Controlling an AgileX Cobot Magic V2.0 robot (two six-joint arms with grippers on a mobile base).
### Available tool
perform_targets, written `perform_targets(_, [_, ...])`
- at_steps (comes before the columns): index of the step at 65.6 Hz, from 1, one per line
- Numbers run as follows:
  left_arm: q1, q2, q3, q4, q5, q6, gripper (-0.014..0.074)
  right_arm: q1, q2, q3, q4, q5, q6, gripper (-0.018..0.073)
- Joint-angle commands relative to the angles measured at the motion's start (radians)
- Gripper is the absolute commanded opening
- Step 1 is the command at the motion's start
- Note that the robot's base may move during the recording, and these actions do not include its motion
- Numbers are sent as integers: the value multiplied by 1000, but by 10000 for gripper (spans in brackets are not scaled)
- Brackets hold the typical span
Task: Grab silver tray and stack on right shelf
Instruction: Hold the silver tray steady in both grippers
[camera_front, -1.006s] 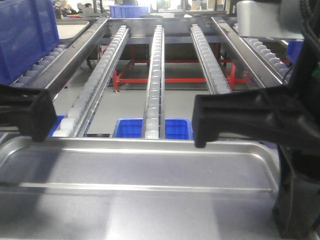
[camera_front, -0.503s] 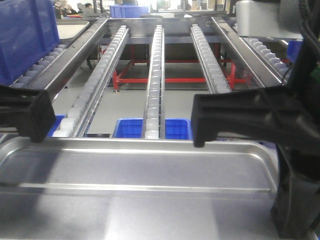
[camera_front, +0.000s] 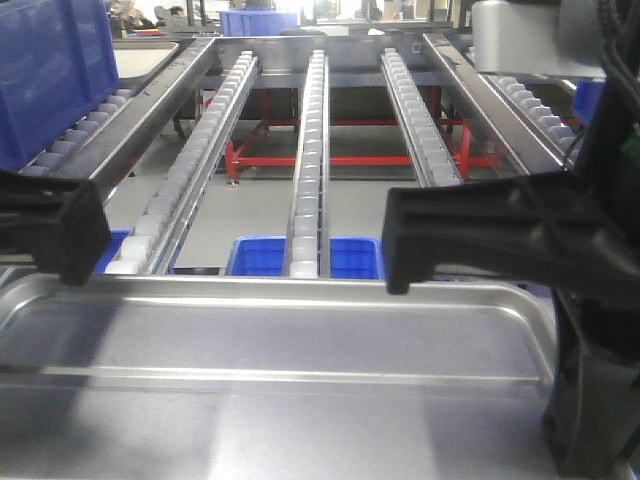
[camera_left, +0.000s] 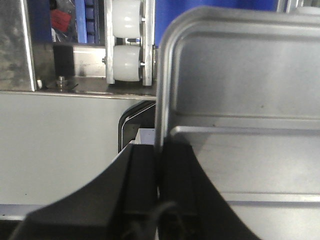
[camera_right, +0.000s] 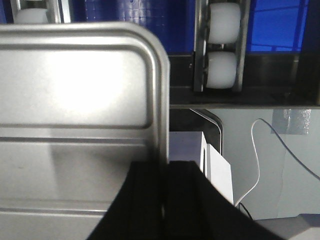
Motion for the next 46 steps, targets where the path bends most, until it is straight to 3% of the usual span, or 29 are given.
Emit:
perform_targets(1, [-7,-26,-30,11,-5,-6,-92,2,-20,-28,-29,-28,0,59])
perform_targets(46, [-7,-26,-30,11,-5,-6,-92,2,-20,-28,-29,-28,0,59])
